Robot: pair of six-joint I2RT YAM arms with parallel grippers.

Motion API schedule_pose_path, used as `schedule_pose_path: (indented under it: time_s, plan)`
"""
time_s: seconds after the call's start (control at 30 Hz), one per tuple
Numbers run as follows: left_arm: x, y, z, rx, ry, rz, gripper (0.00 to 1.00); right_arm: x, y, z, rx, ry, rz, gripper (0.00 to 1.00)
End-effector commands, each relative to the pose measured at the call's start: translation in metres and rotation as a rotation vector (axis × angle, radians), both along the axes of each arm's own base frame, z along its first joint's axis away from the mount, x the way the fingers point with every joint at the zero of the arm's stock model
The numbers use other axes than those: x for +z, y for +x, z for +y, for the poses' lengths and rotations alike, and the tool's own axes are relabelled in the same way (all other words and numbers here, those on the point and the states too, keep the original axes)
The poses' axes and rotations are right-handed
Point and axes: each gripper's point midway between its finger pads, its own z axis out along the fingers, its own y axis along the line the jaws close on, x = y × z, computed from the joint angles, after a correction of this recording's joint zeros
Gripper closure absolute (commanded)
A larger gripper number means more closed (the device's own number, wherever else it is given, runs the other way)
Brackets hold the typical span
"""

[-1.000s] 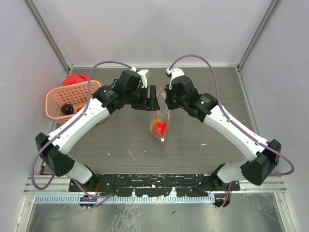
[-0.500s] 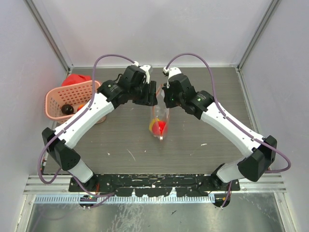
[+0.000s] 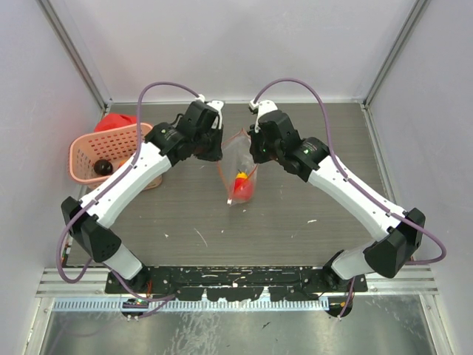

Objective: Place the food in the zip-top bag and seal the zipper
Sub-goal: Adjust the zipper food storage bag at the center of the board.

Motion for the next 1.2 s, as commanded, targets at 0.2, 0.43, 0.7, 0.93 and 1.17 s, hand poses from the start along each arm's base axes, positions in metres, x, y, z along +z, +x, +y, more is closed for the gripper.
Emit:
schedule_pose_path:
  time_s: [0.2,0.43,0.7,0.93,1.17]
  plan:
    - [0.042,-0.016,-0.009,0.062,-0.276,-0.045,1.0,0.029,-0.009,0.003,-0.074,0.161,-0.003,0.69]
    - [0.048,-0.018,-0.005,0.09,-0.306,-0.059,1.0,0.027,-0.034,0.006,-0.144,0.206,0.014,0.59]
    - [0.044,-0.017,-0.008,0.106,-0.333,-0.047,1.0,-0.003,-0.061,0.033,-0.23,0.169,0.043,0.51]
    - [0.05,-0.017,-0.003,0.12,-0.332,-0.069,1.0,-0.035,-0.064,0.037,-0.265,0.116,0.095,0.44]
    - [0.051,-0.014,0.006,0.142,-0.3,-0.095,1.0,-0.047,-0.073,0.036,-0.266,0.086,0.127,0.52]
